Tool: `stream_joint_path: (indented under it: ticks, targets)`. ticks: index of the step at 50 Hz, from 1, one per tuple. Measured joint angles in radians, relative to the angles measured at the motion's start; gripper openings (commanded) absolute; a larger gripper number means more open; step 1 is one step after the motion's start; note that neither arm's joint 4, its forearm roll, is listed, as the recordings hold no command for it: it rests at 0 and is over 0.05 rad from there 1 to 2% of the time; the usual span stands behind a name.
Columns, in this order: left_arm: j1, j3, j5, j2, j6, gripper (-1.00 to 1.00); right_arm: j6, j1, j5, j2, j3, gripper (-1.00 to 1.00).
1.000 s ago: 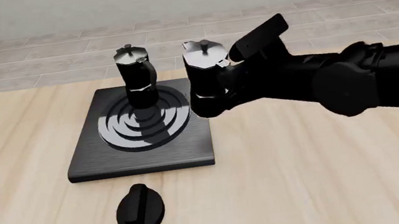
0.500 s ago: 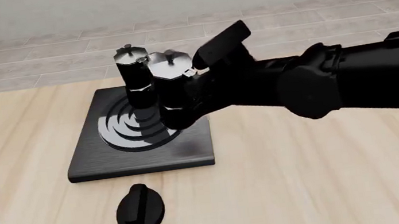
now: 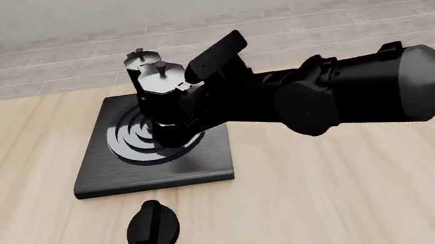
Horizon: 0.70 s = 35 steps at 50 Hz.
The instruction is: Put both moka pots on the stove.
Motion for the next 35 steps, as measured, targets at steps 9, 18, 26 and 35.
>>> stream_joint_path:
  ticks: [9, 18, 26, 35]
  targets:
    - [0.001, -0.002, -0.001, 0.004, -0.001, 1.0, -0.01, 0.009, -0.011, 0.036, -0.028, -1.0]
    - [0.001, -0.004, -0.003, 0.007, -0.002, 1.0, -0.024, 0.026, -0.014, 0.059, -0.052, -1.0]
    - [0.0, -0.003, -0.004, 0.009, -0.002, 1.0, -0.038, 0.044, -0.014, 0.075, -0.069, -1.0]
    - [-0.001, -0.003, -0.003, 0.007, -0.001, 1.0, -0.056, 0.053, -0.009, 0.098, -0.096, -1.0]
